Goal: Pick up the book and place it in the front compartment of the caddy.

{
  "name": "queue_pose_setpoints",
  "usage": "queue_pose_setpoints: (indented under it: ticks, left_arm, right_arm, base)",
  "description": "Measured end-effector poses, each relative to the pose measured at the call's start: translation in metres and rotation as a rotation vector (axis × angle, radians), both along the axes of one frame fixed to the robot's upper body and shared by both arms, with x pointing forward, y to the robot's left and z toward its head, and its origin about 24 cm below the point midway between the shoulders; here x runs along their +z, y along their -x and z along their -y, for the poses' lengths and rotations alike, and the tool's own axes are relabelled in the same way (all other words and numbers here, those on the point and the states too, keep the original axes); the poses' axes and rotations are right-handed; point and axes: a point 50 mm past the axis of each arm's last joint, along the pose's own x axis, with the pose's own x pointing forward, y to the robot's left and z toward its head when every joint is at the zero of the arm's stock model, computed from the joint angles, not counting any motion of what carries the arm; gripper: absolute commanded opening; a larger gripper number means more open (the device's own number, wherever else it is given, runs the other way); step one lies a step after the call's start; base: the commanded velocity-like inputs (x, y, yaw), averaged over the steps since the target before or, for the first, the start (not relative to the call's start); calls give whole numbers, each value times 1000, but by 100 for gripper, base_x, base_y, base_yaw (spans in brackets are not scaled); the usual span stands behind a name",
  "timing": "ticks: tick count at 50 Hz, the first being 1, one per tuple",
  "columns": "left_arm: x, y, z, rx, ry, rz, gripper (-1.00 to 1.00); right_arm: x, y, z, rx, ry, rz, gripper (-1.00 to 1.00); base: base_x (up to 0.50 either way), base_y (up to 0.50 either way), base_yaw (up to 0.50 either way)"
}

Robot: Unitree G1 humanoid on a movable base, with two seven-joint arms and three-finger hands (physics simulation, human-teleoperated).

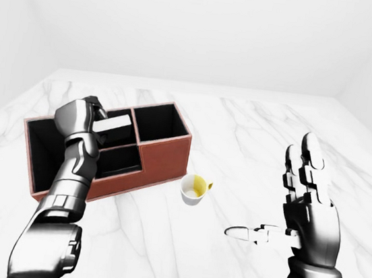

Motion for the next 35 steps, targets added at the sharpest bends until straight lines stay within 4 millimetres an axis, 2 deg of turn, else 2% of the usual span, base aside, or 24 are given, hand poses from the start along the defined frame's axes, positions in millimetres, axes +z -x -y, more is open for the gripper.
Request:
queue_pose_setpoints:
  ticks: [6, 18, 35]
  left_arm:
    - [-13, -8, 1, 12, 15, -95, -100]
    - [-11, -18, 4, 17, -11, -164, -100]
    - [-12, -20, 1, 27, -4, -198, -100]
  right_arm:
    - [0, 1, 0, 0, 0, 0, 100]
    - [1, 2, 0, -1, -1, 2, 100]
    - [1, 2, 1, -1, -3, 1, 100]
  base:
    - [0, 0, 0]
    - [0, 0, 0]
    - [0, 0, 0]
